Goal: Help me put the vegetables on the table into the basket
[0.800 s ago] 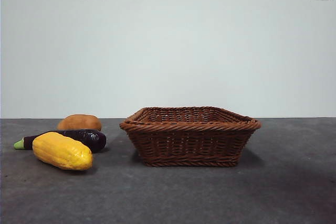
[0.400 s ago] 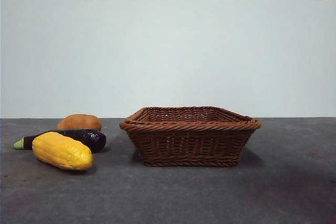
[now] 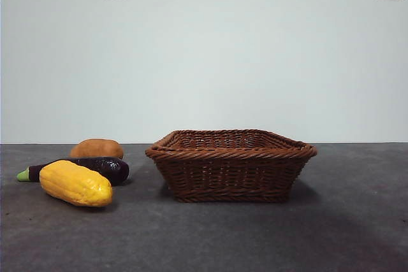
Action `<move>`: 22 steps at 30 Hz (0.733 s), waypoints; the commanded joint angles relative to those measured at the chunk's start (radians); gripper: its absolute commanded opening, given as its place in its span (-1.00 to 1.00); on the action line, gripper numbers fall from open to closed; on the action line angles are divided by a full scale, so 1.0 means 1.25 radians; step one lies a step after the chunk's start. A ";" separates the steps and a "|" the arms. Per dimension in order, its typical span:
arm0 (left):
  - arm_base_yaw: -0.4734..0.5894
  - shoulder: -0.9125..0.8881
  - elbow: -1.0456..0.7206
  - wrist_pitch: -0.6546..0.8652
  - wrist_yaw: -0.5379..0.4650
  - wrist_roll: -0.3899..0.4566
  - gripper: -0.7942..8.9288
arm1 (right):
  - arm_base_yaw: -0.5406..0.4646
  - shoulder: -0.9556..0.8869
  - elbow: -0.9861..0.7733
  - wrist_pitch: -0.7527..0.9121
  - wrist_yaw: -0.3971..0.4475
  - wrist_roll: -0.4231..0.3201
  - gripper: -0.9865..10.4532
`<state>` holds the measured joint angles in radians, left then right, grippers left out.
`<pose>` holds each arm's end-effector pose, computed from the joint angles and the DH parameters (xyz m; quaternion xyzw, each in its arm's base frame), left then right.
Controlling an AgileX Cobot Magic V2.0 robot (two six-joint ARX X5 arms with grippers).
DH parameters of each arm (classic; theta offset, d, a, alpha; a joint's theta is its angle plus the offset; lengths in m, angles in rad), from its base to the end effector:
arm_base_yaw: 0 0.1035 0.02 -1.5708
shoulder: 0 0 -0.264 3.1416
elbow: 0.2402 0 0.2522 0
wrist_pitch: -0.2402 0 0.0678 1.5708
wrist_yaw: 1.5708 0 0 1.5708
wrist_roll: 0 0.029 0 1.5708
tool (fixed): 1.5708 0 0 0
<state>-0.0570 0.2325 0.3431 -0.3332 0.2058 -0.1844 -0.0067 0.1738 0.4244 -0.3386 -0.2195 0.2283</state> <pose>0.0933 -0.0113 0.2298 -0.0989 0.1223 -0.1195 0.9803 0.0782 0.0058 0.2596 0.1181 0.0555 0.1004 0.9864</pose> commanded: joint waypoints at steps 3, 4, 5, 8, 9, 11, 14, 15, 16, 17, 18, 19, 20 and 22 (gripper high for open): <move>0.001 0.084 0.116 -0.039 0.062 0.010 -0.85 | 0.000 0.112 0.150 -0.174 -0.044 -0.080 -0.84; 0.001 0.102 0.138 -0.053 0.076 0.013 -0.85 | 0.000 0.135 0.177 -0.208 -0.057 -0.099 -0.84; 0.001 0.126 0.167 -0.073 0.096 0.021 -0.85 | 0.000 0.164 0.213 -0.251 -0.073 -0.125 -0.84; 0.001 0.183 0.236 -0.129 0.142 0.049 -0.85 | 0.000 0.231 0.294 -0.342 -0.117 -0.172 -0.84; 0.001 0.199 0.255 -0.147 0.157 0.055 -0.85 | 0.000 0.249 0.315 -0.366 -0.126 -0.181 -0.84; 0.001 0.230 0.295 -0.184 0.179 0.072 -0.85 | 0.000 0.286 0.358 -0.412 -0.144 -0.201 -0.84; 0.001 0.263 0.340 -0.229 0.193 0.103 -0.85 | 0.000 0.327 0.401 -0.462 -0.160 -0.237 -0.84; 0.001 0.270 0.349 -0.240 0.194 0.111 -0.85 | 0.000 0.337 0.409 -0.471 -0.160 -0.247 -0.84; 0.001 0.277 0.358 -0.250 0.194 0.117 -0.85 | 0.000 0.347 0.416 -0.479 -0.160 -0.255 -0.84; 0.001 0.283 0.368 -0.264 0.195 0.127 -0.85 | 0.000 0.360 0.425 -0.491 -0.160 -0.264 -0.84; 0.001 0.287 0.375 -0.278 0.195 0.137 -0.85 | 0.000 0.369 0.430 -0.500 -0.160 -0.272 -0.84; 0.001 0.288 0.378 -0.287 0.195 0.141 -0.85 | 0.000 0.378 0.433 -0.507 -0.160 -0.276 -0.84; 0.001 0.288 0.378 -0.290 0.197 0.145 -0.85 | 0.000 0.382 0.433 -0.509 -0.161 -0.276 -0.84; 0.001 0.288 0.378 -0.301 0.198 0.149 -0.85 | 0.000 0.386 0.433 -0.511 -0.166 -0.276 -0.84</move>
<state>-0.0570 0.5934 0.8124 -0.7101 0.4488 -0.0170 -0.0067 0.6586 0.9604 -0.9783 -0.4244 -0.1043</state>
